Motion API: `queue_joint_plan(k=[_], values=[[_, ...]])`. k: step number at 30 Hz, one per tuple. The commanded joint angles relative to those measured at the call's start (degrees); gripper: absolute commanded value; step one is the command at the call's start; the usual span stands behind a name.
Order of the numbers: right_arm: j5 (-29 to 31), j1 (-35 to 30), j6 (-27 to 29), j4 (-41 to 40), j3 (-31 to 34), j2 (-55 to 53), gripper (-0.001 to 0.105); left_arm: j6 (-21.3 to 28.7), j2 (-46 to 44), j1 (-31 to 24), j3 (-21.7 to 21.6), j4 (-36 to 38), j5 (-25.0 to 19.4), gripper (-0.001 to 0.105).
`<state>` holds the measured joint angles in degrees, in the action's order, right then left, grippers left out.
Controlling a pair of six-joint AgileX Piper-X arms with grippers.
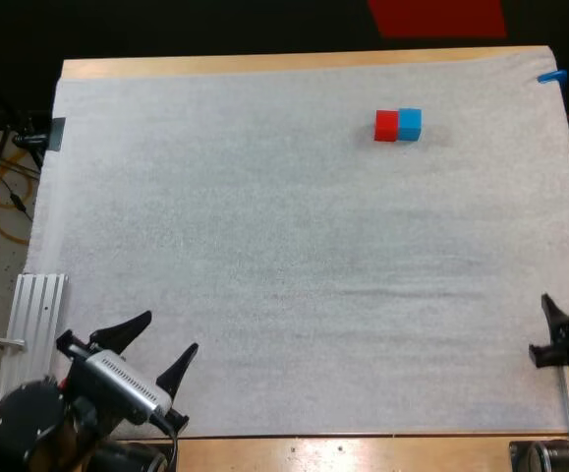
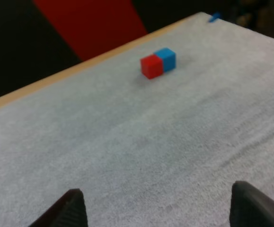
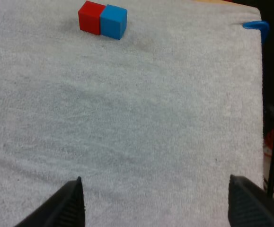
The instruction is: Stack red cube on blue cube
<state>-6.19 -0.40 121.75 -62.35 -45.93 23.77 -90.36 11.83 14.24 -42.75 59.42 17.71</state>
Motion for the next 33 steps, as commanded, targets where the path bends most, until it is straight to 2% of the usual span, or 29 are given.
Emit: queue_joint_plan(k=[1,4,10,17,23,25,29,33], values=[[-1.58,0.08,1.97,0.74,-2.11,2.76,0.062,1.13,1.45,1.0,-0.97,-0.62,0.38,0.063],[-3.97,0.08,4.74,1.53,-5.55,8.36,0.062,3.28,3.93,1.99,-2.2,-0.62,0.36,0.063],[-10.13,0.08,10.68,3.5,-13.61,18.9,0.062,3.29,5.34,2.05,-2.62,-1.16,0.36,0.063],[-10.25,0.49,17.21,3.52,-25.11,32.79,0.062,3.29,5.34,2.05,-2.62,-1.54,0.36,0.063],[-0.21,6.02,23.01,3.37,-34.14,44.21,0.062,3.29,5.34,2.05,-2.62,-1.54,0.36,0.063],[5.35,9.53,23.68,3.71,-36.86,48.0,0.062,3.29,5.34,2.05,-2.62,-1.54,0.36,0.063],[12.29,14.39,26.49,6.22,-38.1,51.25,0.062,3.29,5.34,2.05,-2.62,-1.54,0.36,0.063],[18.66,18.17,34.99,10.95,-38.1,53.27,0.062,3.29,5.34,2.05,-2.62,-1.54,0.36,0.063]])
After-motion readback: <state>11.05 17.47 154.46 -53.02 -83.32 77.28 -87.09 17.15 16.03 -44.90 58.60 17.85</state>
